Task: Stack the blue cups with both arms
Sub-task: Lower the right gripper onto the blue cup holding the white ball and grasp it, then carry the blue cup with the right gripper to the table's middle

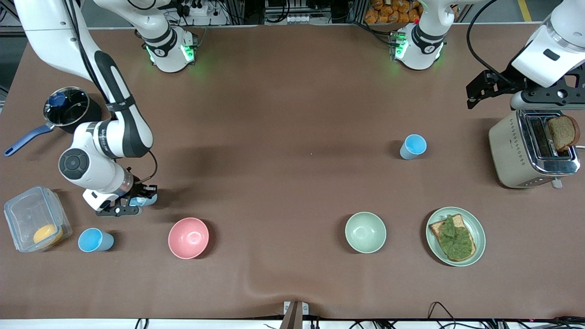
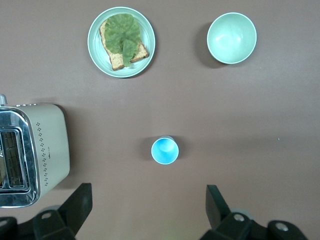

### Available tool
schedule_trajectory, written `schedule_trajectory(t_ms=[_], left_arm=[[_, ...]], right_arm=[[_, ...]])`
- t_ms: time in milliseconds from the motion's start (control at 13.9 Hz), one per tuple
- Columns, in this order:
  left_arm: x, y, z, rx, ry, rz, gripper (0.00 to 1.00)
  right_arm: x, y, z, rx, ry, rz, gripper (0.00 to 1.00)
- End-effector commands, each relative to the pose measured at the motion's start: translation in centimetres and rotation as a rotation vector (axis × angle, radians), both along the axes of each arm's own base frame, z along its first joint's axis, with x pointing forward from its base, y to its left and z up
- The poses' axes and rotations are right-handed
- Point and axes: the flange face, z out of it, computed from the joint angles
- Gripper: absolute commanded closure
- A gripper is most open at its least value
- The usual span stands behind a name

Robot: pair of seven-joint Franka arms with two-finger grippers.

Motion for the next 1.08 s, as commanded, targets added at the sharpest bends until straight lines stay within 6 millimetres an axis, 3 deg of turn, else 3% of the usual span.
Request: schedule_trajectory(t_ms=[0, 144, 216, 360, 432, 504, 576, 720, 864, 1008], left_arm=[[-0.3, -0.5, 0.5, -0.014, -0.002, 0.009, 0.0], [0.1, 0.1, 0.3, -0.013, -0.007, 0.018, 0.0], [0.2, 0.4, 0.3, -0.017, -0.007, 0.024, 0.0], [0.2, 0.4, 0.2, -0.013, -0.006, 0.024, 0.0], [0.2, 0.2, 0.3, -0.011, -0.008, 0.02, 0.0], [0.1, 0.0, 0.3, -0.011, -0.009, 0.017, 0.0], [0.1, 0.0, 0.3, -0.011, -0.009, 0.015, 0.0], [0.2, 0.3, 0.2, -0.013, -0.006, 0.023, 0.0], [0.3, 0.7, 0.2, -0.015, -0.007, 0.029, 0.0], [0.3, 0.7, 0.2, -0.014, -0.006, 0.029, 0.0]], right_arm=[[2.0, 3.1, 6.8, -0.014, 0.088, 0.051, 1.0], [2.2, 7.8, 11.9, -0.005, 0.131, 0.093, 1.0], [2.0, 10.5, 13.4, 0.015, 0.131, 0.087, 1.0], [1.0, 16.0, 14.2, 0.049, 0.122, 0.032, 1.0], [0.1, 19.7, 14.1, 0.042, 0.106, 0.022, 1.0], [-0.7, 24.1, 13.8, 0.043, 0.063, 0.003, 1.0], [-1.8, 28.9, 12.1, 0.056, 0.024, -0.043, 1.0], [-5.3, 38.4, 7.4, 0.063, -0.041, -0.134, 1.0], [-6.9, 42.8, 5.2, 0.094, -0.111, -0.191, 1.0], [-9.5, 45.9, 4.1, 0.02, -0.183, -0.086, 1.0]])
